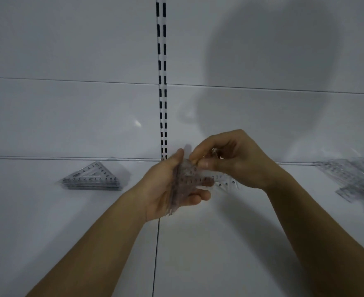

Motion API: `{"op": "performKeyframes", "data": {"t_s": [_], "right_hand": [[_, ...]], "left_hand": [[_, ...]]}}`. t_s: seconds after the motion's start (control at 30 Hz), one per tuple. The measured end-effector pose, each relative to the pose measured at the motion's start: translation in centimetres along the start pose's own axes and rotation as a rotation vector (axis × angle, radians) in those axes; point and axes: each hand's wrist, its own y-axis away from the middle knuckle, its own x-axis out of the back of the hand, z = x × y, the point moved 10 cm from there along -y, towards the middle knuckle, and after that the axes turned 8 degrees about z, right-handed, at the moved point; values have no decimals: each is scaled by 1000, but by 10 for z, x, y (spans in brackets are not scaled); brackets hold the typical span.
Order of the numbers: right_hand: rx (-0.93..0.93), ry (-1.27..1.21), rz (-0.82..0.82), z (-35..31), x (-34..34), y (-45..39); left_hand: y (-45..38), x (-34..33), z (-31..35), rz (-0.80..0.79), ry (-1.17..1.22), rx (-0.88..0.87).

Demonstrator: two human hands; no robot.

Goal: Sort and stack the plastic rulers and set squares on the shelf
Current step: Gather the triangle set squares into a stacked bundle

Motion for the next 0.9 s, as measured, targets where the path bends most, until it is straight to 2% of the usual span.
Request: {"op": "performKeyframes", "data": {"t_s": [0.07, 0.17, 0.3, 0.37, 0.5, 0.63, 0.73, 0.9], "right_hand": [[-8, 134, 55, 7, -7, -1], [17, 477, 282, 10, 1, -1], [-144, 408, 354, 28, 23, -1], [-259, 538, 308, 47, 36, 1], [-455, 787, -45, 87, 26, 16], [-406, 790, -34, 83, 24, 13], [-362, 707, 36, 77, 28, 10], [-411, 480, 186, 74, 52, 9]], "left_hand": [[0, 1, -2, -2, -22, 10], [-4, 2, -1, -26, 13, 2], [-8, 8, 17, -8, 131, -146], [-5, 10, 25, -17, 177, -192], [-5, 20, 27, 44, 193, -207], [-6, 21, 23, 76, 216, -164], [-6, 21, 23, 70, 243, -142], [-3, 26, 29, 95, 270, -180]]}}
